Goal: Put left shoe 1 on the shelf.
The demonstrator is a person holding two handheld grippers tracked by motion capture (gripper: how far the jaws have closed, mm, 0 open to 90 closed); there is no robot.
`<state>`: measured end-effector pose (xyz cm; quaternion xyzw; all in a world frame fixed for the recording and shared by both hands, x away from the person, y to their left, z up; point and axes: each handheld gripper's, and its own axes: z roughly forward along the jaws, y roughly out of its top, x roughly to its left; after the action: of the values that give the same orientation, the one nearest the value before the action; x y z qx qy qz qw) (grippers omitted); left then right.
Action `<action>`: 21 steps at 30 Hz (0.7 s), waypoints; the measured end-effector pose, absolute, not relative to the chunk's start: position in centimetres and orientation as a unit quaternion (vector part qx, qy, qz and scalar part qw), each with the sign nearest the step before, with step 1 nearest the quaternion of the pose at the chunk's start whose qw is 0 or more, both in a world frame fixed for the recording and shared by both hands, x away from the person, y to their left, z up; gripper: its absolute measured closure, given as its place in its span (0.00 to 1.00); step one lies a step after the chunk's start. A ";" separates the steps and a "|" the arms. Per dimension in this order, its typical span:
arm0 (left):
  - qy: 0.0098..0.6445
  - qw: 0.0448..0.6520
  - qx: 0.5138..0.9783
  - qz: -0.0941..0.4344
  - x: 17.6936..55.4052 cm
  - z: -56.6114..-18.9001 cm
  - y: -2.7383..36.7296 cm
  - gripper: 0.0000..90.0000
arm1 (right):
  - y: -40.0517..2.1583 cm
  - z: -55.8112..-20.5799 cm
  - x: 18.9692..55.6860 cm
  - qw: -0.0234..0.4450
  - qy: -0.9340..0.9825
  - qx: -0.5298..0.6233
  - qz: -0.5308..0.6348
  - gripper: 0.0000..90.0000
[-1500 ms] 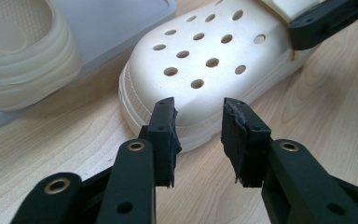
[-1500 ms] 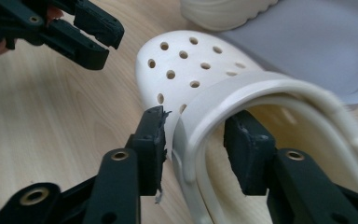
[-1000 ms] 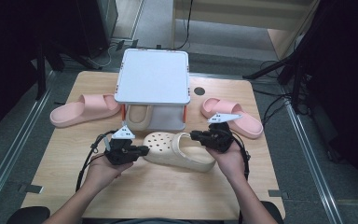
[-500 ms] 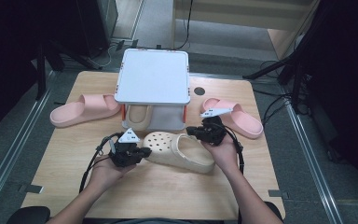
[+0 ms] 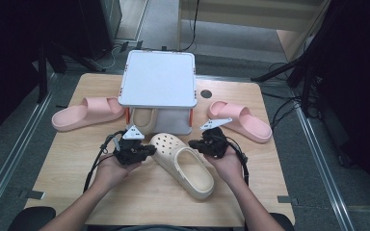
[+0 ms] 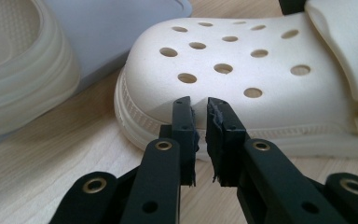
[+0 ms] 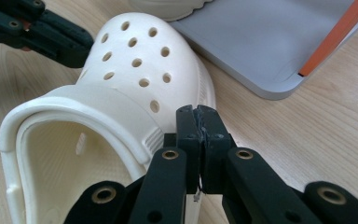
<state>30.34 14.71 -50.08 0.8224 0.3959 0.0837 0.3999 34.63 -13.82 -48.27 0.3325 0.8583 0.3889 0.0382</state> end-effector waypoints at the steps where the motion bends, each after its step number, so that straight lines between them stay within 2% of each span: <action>1: 0.397 0.399 0.822 0.086 30.6 -50.0 14.6 0.90 | -13.8 -48.3 34.5 0.035 0.857 0.336 0.388 0.99; 10: 0.400 0.395 0.823 0.077 31.9 -49.9 13.9 0.93 | -14.2 -48.5 33.1 0.017 0.842 0.359 0.402 0.99; 21: 0.400 0.393 0.825 0.070 33.3 -49.8 13.6 0.91 | -13.6 -48.3 31.4 0.031 0.837 0.357 0.414 1.00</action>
<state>33.29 13.59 -49.77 0.8250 0.4001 0.0696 0.3929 31.42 -13.59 -48.34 0.3571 0.8367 0.4141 0.0314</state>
